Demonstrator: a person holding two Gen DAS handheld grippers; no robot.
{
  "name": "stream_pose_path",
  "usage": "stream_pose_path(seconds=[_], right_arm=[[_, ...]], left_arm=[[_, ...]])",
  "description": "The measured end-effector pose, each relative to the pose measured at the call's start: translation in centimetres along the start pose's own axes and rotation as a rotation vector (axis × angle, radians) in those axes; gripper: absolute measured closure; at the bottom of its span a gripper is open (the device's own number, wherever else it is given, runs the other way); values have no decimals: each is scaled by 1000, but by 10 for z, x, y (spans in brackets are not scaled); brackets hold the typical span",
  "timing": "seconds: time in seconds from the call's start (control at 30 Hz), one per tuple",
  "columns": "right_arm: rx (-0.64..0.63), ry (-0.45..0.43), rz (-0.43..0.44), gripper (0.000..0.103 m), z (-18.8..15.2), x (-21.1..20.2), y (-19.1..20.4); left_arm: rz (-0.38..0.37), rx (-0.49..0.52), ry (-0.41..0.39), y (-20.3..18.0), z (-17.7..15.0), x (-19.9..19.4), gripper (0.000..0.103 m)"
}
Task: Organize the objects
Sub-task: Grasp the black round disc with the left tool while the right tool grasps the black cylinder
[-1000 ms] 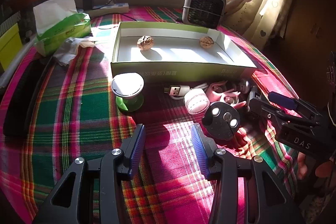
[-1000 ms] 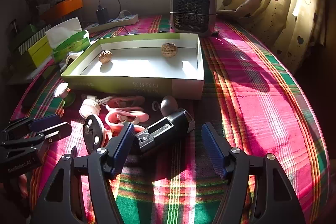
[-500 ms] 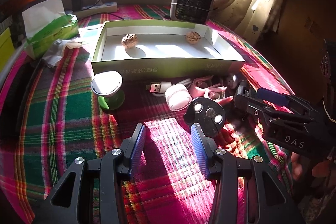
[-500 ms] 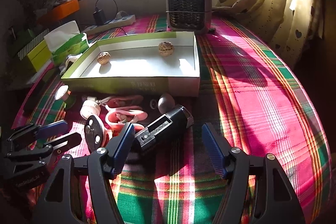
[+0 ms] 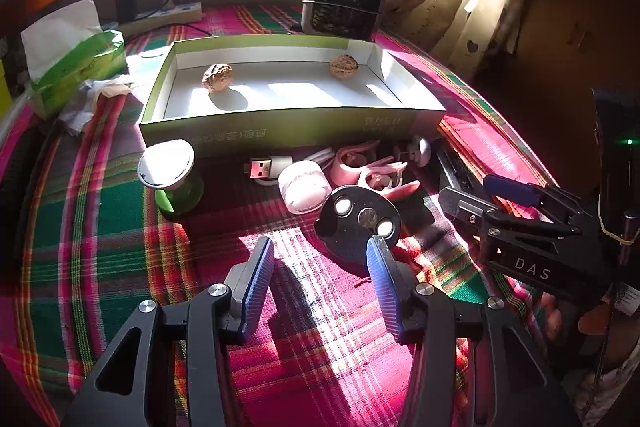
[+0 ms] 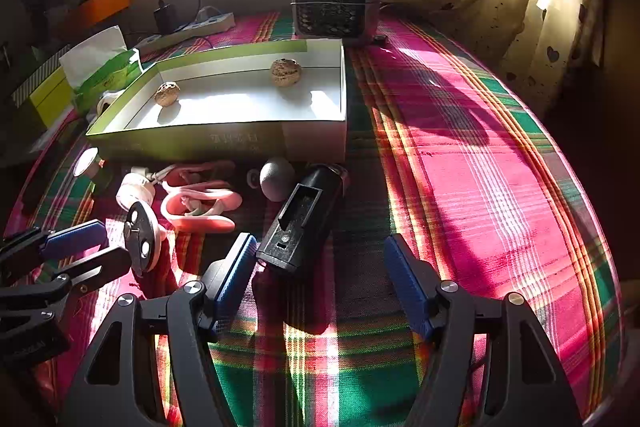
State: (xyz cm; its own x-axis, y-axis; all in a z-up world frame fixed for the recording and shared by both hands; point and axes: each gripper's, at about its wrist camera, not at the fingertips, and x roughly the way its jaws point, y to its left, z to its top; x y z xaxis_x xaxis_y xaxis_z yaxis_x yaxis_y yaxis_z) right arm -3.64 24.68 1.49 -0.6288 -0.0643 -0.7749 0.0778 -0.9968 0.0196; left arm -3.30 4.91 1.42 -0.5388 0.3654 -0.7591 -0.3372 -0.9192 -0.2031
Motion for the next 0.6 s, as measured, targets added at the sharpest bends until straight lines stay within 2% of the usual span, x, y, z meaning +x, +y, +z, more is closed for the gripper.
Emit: stream_pose_path(seconds=[0.2, 0.37, 0.6], right_arm=[[12, 0, -7, 36, 0, 1, -9], [-8, 3, 29, 36, 4, 3, -6], [-35, 12, 26, 36, 9, 9, -6]], left_arm=[[-30, -12, 13, -3, 5, 5, 52], [-31, -13, 19, -7, 9, 8, 52], [-24, -16, 24, -11, 14, 12, 52]])
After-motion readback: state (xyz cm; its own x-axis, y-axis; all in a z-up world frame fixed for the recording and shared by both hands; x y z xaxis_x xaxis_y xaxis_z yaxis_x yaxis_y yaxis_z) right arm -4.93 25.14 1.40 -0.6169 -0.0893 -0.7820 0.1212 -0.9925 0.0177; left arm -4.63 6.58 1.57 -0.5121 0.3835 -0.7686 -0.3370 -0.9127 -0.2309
